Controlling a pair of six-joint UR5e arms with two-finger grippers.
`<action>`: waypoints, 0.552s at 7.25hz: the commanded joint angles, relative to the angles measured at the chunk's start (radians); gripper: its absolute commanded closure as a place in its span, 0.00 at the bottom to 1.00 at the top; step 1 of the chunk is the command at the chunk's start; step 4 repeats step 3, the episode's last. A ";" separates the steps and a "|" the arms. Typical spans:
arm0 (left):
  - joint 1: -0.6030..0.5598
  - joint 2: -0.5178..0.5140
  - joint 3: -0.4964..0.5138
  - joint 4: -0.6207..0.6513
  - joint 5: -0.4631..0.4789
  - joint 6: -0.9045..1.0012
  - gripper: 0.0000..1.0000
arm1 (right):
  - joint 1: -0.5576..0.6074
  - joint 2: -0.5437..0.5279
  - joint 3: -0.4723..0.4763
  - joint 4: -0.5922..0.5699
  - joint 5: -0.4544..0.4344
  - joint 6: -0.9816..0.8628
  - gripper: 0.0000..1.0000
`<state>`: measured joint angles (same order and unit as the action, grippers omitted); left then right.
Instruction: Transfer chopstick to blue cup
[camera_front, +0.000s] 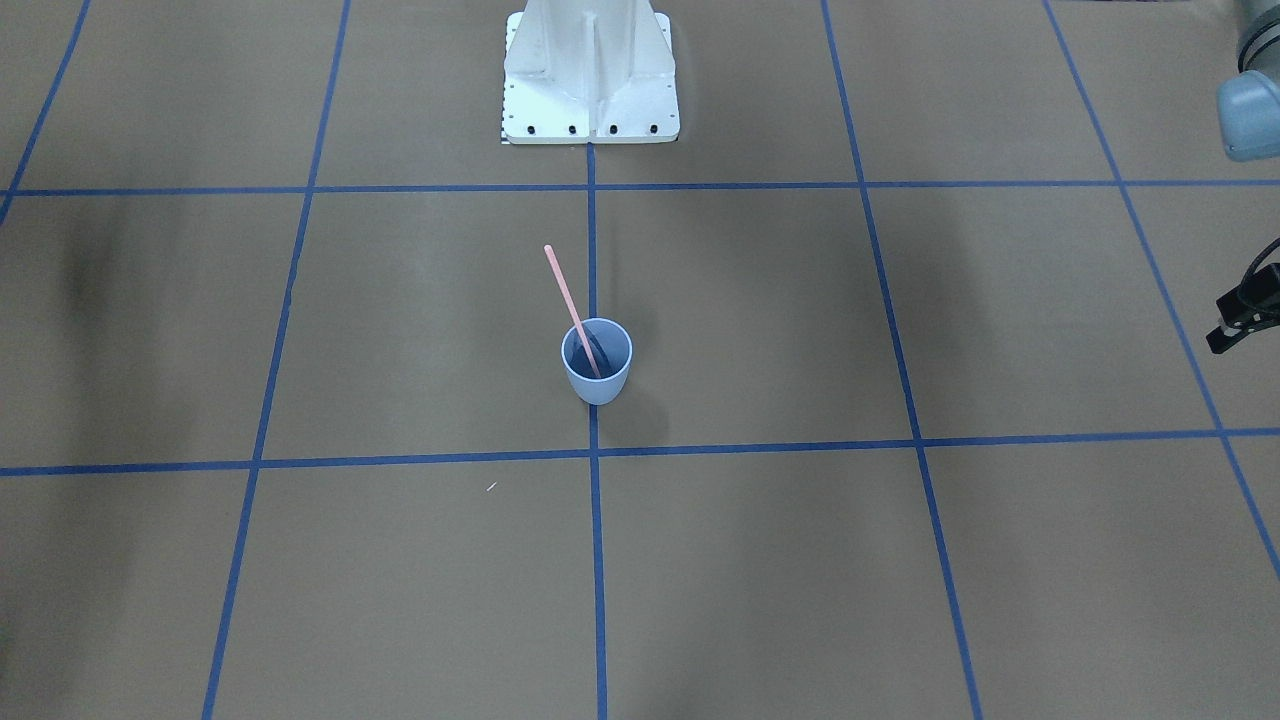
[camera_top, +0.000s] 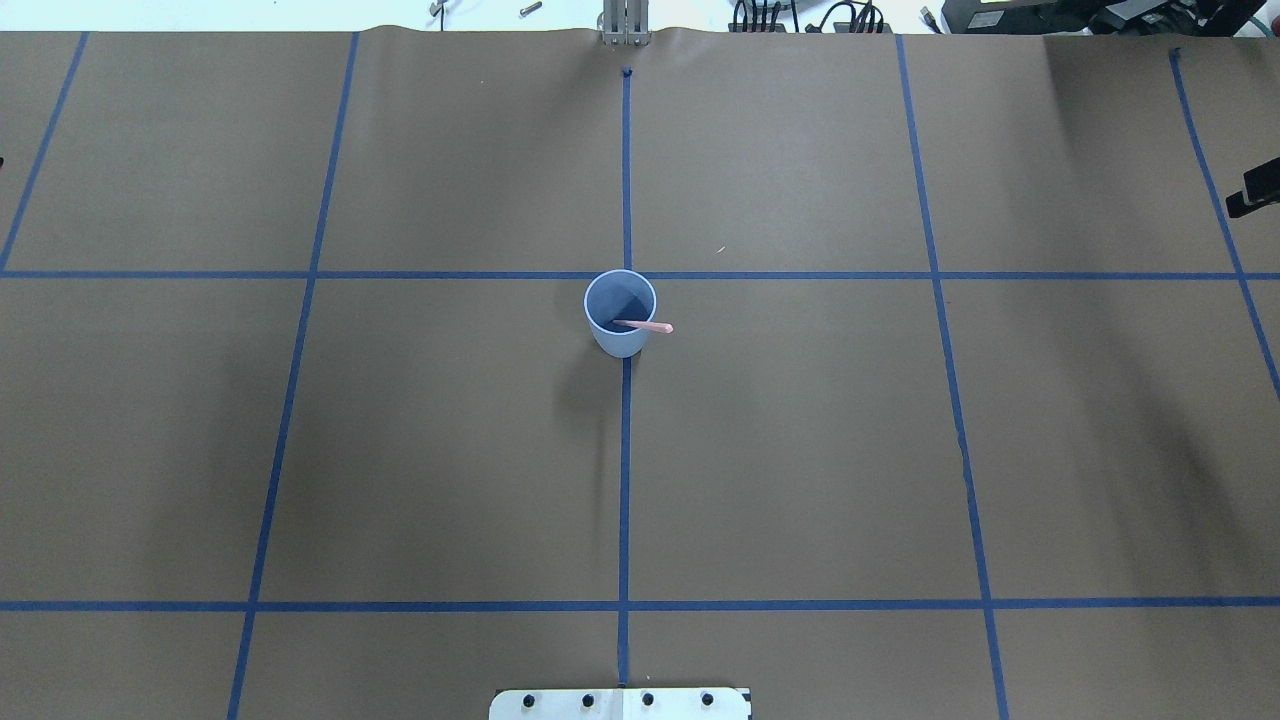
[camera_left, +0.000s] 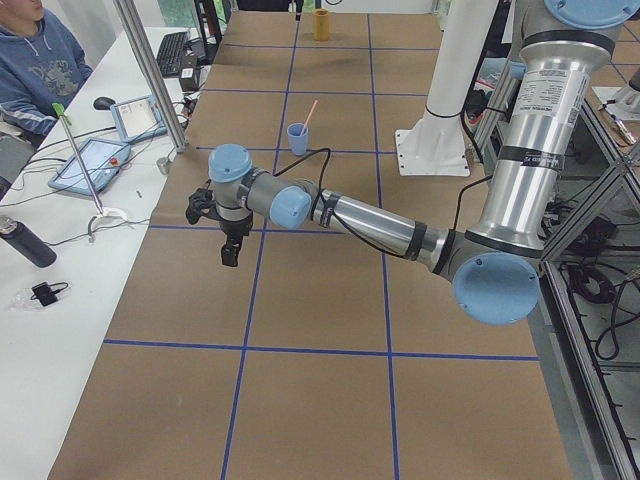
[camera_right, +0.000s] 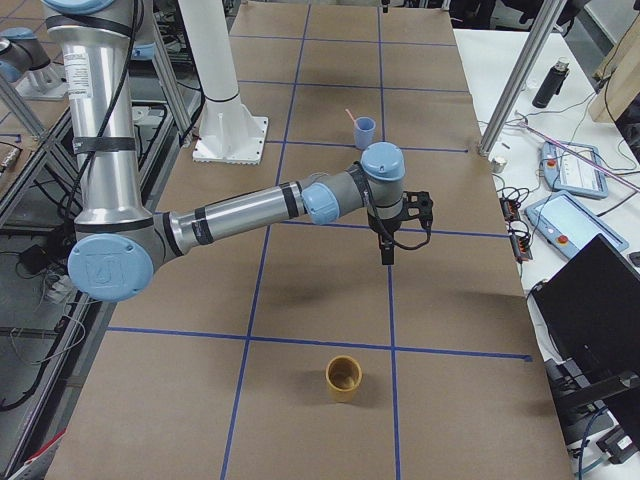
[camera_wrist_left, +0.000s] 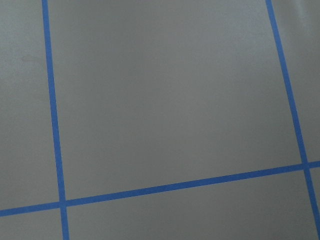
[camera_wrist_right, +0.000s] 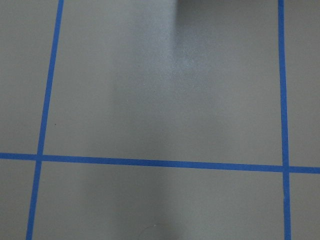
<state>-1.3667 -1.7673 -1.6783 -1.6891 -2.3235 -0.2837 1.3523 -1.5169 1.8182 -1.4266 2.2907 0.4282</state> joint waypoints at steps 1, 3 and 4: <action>0.000 0.005 -0.006 -0.006 0.000 0.000 0.02 | 0.001 0.001 -0.004 0.000 0.001 -0.002 0.00; 0.000 0.005 -0.012 -0.006 0.000 -0.002 0.02 | 0.001 -0.011 -0.005 0.000 0.003 -0.003 0.00; 0.000 0.005 -0.012 -0.006 0.000 -0.002 0.02 | 0.001 -0.011 -0.005 0.000 0.003 -0.003 0.00</action>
